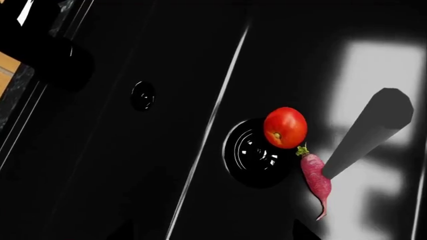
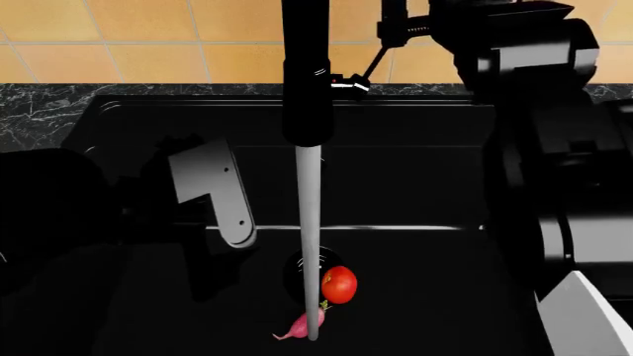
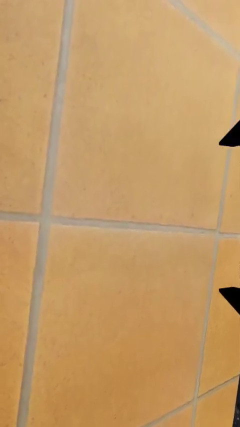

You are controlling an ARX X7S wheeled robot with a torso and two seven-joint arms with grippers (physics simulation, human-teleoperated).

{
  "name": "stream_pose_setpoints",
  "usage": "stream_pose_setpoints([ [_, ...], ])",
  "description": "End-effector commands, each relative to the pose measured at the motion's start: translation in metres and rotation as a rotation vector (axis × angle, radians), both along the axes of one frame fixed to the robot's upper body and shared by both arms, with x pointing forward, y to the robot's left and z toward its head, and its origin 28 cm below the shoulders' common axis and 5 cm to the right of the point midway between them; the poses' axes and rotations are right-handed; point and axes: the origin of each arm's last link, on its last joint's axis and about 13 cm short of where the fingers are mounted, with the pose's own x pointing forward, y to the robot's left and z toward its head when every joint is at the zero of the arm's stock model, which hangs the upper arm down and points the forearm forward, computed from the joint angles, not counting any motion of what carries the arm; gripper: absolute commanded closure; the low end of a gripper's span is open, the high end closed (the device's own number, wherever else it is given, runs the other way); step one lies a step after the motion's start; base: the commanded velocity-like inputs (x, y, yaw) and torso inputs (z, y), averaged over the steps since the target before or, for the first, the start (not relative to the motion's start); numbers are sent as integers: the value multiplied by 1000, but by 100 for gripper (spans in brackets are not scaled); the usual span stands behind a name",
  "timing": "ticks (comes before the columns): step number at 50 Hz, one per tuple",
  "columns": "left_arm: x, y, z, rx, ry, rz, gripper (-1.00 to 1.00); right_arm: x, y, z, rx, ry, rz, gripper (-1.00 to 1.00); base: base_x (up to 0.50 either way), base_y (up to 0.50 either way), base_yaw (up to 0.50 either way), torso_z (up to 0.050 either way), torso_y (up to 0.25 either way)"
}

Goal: Pick up the fruits and vegetables and place them in the sink. Turn on the sink faucet to wash them. Then turn the sink off and put them in the tray.

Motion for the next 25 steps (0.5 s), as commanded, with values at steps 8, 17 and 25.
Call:
stream_pose_setpoints([
  [8,0,-2,0,6,-1,-4,-100,0,-6,-9,22,27,-86,-100,0,0,0,0,0],
  [17,1,-1,-2,6,1,-3,-100,0,-8,-14,35,47,-144,-100,0,0,0,0,0],
  [25,1,-2,-3,7,4,-3,-100,0,-9,-20,39,72,-168,-100,0,0,0,0,0],
])
